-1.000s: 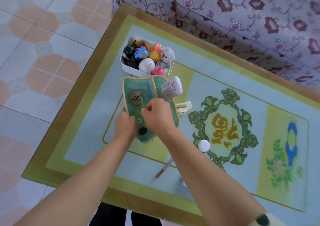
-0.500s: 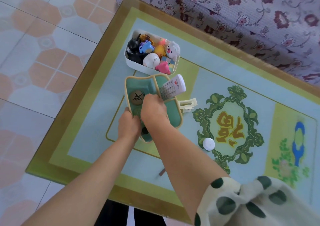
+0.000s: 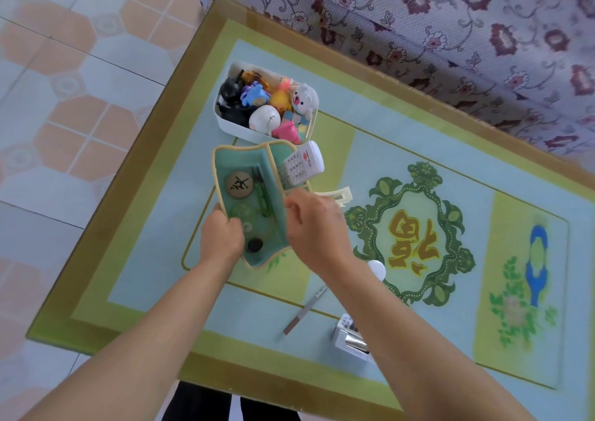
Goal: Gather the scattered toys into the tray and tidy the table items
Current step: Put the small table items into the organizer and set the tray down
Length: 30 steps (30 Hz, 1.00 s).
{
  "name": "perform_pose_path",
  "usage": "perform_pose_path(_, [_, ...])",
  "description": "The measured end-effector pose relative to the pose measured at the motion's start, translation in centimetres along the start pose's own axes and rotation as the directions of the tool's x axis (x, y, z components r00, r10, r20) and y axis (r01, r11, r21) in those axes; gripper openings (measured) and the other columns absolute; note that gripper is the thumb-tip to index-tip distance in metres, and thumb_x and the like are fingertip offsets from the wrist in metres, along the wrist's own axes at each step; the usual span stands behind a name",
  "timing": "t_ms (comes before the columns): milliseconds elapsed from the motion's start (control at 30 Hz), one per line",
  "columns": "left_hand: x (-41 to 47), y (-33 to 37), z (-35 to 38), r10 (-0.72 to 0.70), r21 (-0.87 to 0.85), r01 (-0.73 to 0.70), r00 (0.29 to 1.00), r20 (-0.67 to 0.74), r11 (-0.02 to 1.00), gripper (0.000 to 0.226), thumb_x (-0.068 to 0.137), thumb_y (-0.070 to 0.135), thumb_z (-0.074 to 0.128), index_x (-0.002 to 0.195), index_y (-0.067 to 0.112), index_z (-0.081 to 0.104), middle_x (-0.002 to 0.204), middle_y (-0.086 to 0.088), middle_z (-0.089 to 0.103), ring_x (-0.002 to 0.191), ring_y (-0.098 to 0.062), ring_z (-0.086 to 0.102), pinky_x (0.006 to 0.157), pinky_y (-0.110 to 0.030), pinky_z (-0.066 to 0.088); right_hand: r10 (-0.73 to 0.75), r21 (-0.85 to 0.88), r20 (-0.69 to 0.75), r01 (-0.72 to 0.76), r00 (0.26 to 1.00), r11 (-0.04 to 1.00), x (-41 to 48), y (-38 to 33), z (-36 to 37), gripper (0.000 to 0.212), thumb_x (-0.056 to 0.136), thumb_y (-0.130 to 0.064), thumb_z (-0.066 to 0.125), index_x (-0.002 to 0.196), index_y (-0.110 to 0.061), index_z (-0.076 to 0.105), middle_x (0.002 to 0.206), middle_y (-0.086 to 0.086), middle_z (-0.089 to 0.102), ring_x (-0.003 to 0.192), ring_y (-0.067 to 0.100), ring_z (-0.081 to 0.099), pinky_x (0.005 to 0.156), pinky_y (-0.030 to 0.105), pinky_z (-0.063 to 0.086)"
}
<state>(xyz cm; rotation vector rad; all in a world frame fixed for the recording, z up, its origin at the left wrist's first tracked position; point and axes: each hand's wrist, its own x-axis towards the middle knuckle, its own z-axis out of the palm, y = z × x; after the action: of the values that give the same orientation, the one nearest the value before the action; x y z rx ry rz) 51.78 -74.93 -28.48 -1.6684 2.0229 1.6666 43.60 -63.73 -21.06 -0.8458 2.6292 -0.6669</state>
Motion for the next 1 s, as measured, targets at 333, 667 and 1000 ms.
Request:
perform_pose_path(333, [1.0, -0.5, 1.0, 0.015, 0.039, -0.014, 1.000, -0.008, 0.999, 0.022, 0.086, 0.000, 0.041, 0.096, 0.014, 0.054, 0.080, 0.000, 0.056, 0.071, -0.017, 0.052, 0.054, -0.026, 0.036, 0.137, -0.331, 0.129, -0.087, 0.982, 0.940, 4.2, 12.8, 2.0, 0.039, 0.087, -0.001, 0.049, 0.124, -0.011, 0.057, 0.126, 0.007, 0.059, 0.117, 0.029, 0.046, 0.090, 0.038, 0.039])
perform_pose_path(667, [1.2, -0.7, 1.8, -0.002, 0.041, 0.001, 1.000, 0.030, 0.999, 0.024, 0.086, 0.001, 0.042, 0.101, 0.009, 0.058, 0.091, -0.009, 0.062, 0.081, -0.027, 0.056, 0.062, -0.029, 0.039, 0.077, -0.491, 0.343, 0.109, 0.936, 0.864, 6.5, 13.8, 6.4, 0.037, 0.078, -0.011, 0.065, 0.113, -0.017, 0.054, 0.114, 0.004, 0.057, 0.114, 0.026, 0.051, 0.103, 0.038, 0.035])
perform_pose_path(1000, [1.4, -0.3, 1.2, -0.010, 0.011, 0.009, 0.999, 0.042, 1.000, 0.024, 0.086, 0.000, 0.040, 0.099, 0.010, 0.058, 0.089, -0.010, 0.061, 0.073, -0.022, 0.055, 0.060, -0.029, 0.041, 0.163, -0.097, 0.044, -0.158, 0.986, 0.983, 4.6, 11.9, -0.3, 0.030, 0.096, -0.009, 0.044, 0.126, -0.010, 0.049, 0.117, 0.010, 0.059, 0.100, 0.032, 0.056, 0.075, 0.035, 0.043])
